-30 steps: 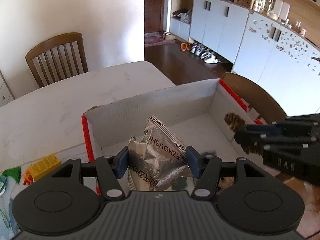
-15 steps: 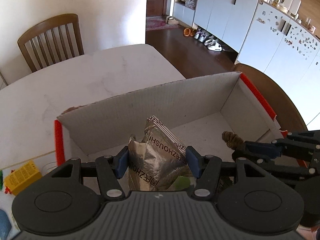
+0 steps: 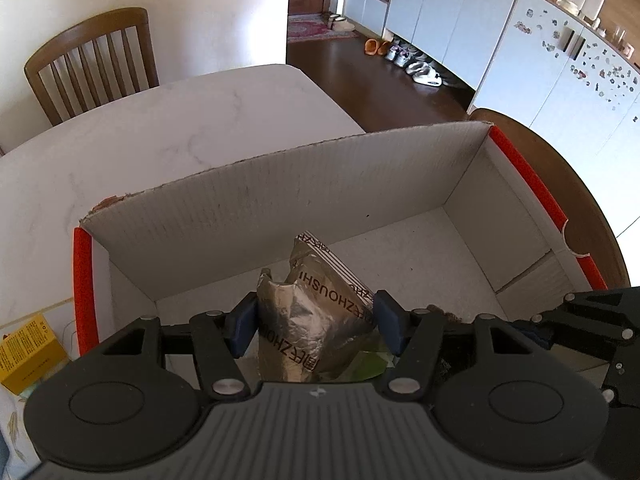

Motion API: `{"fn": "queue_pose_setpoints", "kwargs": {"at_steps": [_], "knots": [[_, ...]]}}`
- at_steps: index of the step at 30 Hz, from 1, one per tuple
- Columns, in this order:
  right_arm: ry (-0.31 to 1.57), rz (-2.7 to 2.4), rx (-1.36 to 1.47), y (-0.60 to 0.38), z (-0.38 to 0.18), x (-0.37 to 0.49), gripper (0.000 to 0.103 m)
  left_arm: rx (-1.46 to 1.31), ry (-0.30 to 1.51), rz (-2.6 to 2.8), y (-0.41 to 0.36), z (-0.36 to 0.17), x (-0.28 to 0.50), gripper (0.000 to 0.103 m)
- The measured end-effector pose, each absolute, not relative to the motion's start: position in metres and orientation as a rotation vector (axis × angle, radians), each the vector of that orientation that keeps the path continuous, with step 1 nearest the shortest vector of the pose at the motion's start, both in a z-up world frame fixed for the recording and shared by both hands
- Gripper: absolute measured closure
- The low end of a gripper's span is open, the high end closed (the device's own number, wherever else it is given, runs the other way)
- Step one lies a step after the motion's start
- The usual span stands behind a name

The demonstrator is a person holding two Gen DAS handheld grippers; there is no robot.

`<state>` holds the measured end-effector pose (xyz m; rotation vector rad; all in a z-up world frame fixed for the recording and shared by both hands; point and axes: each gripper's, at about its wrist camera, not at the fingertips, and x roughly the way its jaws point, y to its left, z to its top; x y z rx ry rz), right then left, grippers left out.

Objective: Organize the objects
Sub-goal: 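Carry the foil bag and rope into the red box and open both tools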

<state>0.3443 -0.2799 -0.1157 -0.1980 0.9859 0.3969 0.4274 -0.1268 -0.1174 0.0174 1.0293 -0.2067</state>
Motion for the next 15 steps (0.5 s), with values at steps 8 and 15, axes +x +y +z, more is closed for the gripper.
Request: {"fn": "queue_pose_setpoints", "kwargs": {"at_steps": [8, 15], "knots": [[0.98, 0.397, -0.187, -0.286, -0.11, 0.343, 0.067, 0.0, 1.01, -0.191, -0.123, -0.113, 0.422, 0.038], [0.948, 0.406, -0.174, -0.29, -0.099, 0.338, 0.06, 0.013, 0.973, -0.189, -0.119, -0.103, 0.413, 0.032]]}}
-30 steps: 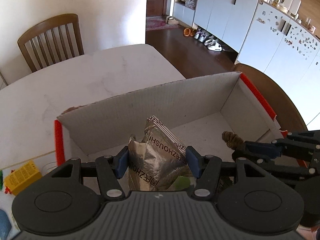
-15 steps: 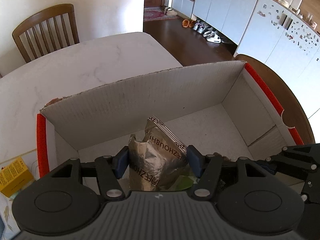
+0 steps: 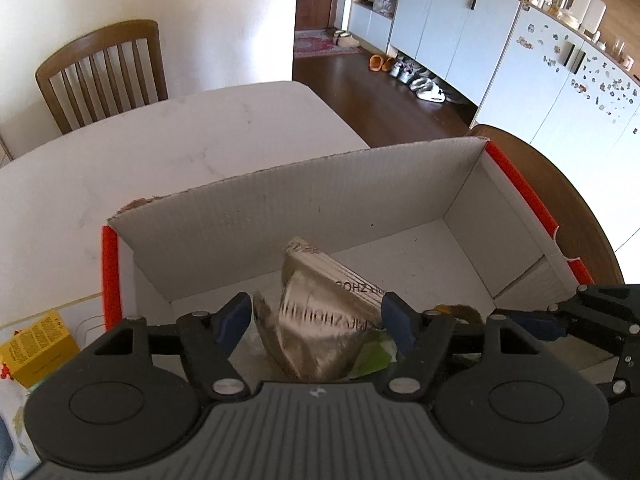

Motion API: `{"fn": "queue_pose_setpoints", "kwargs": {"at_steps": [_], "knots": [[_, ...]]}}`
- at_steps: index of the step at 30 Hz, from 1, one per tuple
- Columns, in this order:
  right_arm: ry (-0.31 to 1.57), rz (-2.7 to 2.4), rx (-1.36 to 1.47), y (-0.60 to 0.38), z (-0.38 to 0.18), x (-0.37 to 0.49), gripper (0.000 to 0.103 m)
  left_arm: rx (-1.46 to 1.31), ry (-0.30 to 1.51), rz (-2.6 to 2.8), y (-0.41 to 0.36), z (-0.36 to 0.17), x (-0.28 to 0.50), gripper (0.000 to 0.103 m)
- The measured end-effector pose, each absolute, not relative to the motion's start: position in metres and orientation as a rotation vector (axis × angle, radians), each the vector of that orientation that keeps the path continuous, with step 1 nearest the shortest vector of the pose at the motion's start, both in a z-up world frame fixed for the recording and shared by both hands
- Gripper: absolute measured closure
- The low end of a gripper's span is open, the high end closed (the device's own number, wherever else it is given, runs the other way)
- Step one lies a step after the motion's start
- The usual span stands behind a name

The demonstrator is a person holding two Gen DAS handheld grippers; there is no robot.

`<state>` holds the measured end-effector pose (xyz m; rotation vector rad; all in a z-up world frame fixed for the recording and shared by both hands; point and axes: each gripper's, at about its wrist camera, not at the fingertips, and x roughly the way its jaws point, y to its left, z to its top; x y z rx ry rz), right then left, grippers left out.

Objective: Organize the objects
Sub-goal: 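Carry the foil bag and rope into the red box and open both tools, then withdraw both tools from the box toward the cartoon-face pouch and yellow box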

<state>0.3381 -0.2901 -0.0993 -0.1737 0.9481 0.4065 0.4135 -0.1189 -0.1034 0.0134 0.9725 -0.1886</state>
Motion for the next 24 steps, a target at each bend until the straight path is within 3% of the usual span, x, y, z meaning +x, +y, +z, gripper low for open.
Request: {"fn": "queue_pose_setpoints", "kwargs": {"at_steps": [7, 11, 24], "knots": [[0.916, 0.409, -0.147, -0.293, -0.084, 0.33, 0.054, 0.0, 0.944, -0.189, -0.111, -0.091, 0.399, 0.027], [0.889, 0.411, -0.134, -0.295, -0.075, 0.322, 0.044, -0.004, 0.922, -0.197, -0.105, -0.083, 0.39, 0.025], [0.822, 0.397, -0.085, -0.294, -0.043, 0.292, 0.035, -0.032, 0.836, -0.207, -0.08, -0.047, 0.346, 0.019]]}}
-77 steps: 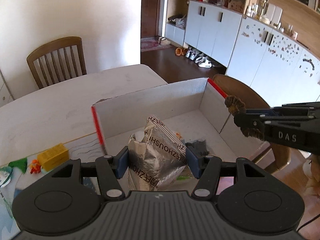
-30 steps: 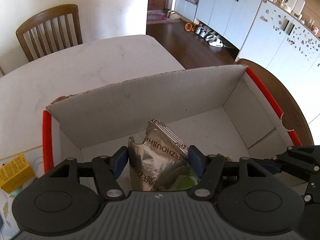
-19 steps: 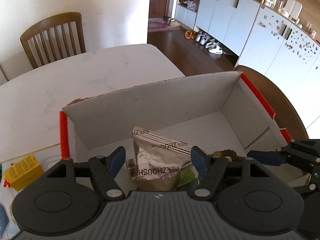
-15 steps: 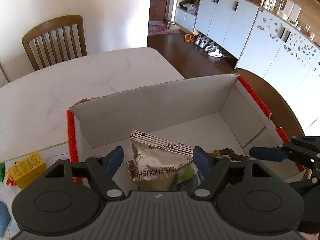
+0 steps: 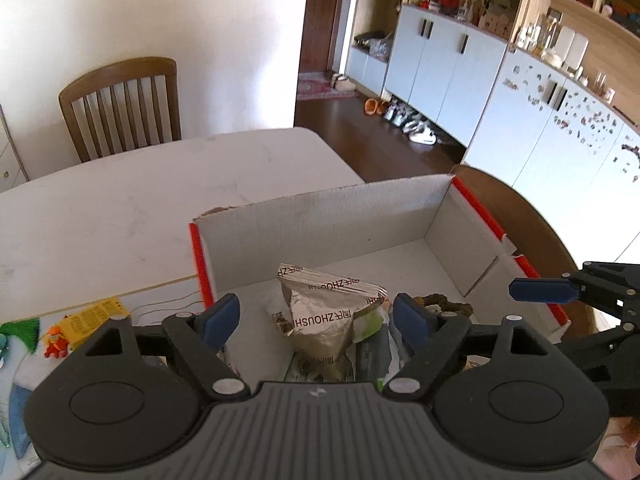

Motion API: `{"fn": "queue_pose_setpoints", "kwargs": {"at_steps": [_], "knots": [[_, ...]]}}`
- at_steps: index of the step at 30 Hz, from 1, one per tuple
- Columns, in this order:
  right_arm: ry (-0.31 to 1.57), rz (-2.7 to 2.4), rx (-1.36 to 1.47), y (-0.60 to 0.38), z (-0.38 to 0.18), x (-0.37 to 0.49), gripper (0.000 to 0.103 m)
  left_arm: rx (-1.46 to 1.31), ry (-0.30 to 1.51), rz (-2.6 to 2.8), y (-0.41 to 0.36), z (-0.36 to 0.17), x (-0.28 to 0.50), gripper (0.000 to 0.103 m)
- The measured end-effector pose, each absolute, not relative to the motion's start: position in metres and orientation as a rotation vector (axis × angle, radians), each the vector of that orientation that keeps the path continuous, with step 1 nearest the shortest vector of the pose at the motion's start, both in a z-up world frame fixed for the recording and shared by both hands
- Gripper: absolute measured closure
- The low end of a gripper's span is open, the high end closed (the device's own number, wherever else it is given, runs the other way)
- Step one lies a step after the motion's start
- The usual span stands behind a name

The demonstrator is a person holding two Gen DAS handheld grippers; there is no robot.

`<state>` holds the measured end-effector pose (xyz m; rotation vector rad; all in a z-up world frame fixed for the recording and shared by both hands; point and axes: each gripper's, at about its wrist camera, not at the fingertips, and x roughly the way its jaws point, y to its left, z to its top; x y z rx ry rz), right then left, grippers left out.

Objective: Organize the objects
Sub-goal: 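Withdraw both tools from the box toward the cartoon-face pouch and yellow box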

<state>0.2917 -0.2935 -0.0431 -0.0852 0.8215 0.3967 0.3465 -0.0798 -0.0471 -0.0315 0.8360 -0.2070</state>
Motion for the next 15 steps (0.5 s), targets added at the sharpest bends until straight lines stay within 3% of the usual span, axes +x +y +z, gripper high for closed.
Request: {"fn": "queue_pose_setpoints", "kwargs": {"at_steps": [7, 15], "knots": [[0.779, 0.408, -0.043, -0.278, -0.023, 0.272, 0.026, -0.072, 0.795, -0.233, -0.055, -0.03, 0.313, 0.013], [0.733, 0.403, 0.003, -0.247, -0.009, 0.252, 0.009, -0.114, 0.786, -0.196, -0.01, -0.022, 0.282, 0.005]]}}
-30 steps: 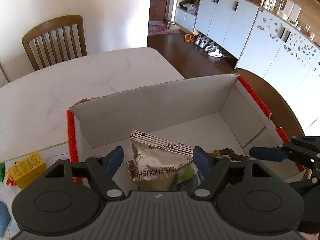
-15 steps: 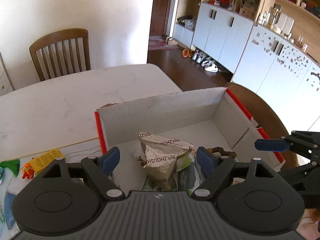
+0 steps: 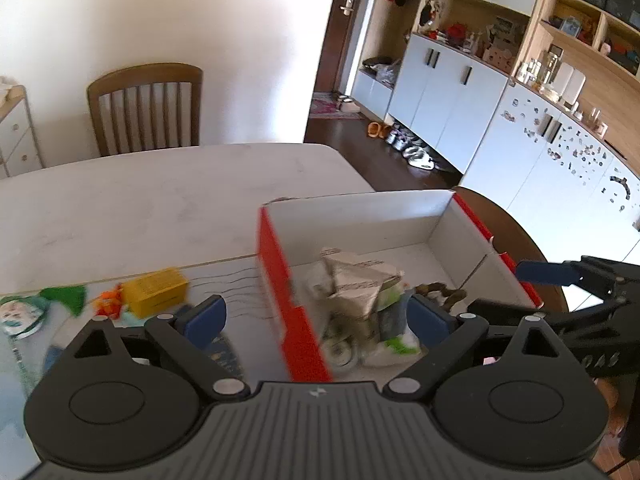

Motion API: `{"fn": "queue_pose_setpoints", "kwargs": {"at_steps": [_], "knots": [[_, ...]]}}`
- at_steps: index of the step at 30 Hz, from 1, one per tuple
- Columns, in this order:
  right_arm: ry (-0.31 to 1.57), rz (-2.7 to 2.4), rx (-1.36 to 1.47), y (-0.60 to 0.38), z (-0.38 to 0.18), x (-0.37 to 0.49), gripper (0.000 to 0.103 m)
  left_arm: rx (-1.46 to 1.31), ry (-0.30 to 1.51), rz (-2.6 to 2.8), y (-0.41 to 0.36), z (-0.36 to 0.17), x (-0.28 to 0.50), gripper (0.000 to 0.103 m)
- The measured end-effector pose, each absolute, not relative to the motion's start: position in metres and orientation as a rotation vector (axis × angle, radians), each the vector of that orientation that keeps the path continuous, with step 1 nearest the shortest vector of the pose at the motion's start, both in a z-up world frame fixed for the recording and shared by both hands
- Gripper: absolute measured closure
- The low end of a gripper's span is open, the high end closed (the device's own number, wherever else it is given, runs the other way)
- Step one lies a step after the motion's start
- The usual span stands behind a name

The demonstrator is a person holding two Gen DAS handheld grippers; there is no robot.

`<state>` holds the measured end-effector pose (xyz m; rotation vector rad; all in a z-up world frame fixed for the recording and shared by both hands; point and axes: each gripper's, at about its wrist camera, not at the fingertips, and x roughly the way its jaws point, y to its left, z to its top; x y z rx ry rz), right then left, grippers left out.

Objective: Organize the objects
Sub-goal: 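Withdraw both tools from the box toward the cartoon-face pouch and yellow box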

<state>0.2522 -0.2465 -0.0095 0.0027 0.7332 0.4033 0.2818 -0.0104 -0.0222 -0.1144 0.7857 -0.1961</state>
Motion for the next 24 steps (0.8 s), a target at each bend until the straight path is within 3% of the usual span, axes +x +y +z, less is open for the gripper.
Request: {"fn": "queue_pose_setpoints", "kwargs": {"at_steps": [7, 24], "knots": [[0.727, 0.407, 0.034, -0.214, -0.007, 0.242, 0.005, -0.153, 0.757, -0.131, 0.041, -0.02, 0.259, 0.0], [0.765, 0.453, 0.009, -0.113, -0.016, 0.256, 0.005, -0.12, 0.715, 0.0, 0.16, -0.049, 0.227, 0.0]]}}
